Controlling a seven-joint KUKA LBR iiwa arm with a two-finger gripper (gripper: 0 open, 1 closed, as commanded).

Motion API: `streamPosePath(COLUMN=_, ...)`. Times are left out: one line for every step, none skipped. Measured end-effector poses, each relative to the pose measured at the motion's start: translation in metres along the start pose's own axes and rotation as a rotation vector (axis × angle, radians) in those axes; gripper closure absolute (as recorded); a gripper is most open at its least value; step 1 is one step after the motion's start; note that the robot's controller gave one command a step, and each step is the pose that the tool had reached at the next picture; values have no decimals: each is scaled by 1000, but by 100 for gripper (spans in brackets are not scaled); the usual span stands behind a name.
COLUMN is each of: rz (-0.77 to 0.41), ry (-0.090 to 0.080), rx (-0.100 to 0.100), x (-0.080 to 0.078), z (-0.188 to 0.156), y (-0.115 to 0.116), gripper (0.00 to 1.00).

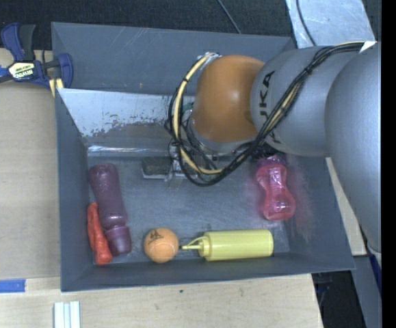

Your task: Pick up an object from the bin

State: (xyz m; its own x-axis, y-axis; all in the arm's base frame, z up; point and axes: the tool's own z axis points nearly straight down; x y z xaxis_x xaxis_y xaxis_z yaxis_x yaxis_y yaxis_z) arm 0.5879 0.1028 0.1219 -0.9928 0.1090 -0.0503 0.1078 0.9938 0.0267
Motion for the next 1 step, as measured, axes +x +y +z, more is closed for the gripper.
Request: streamPosePath(rz=0, ry=-1, rx=-1, x=-2, z=-25, y=1, gripper=100)
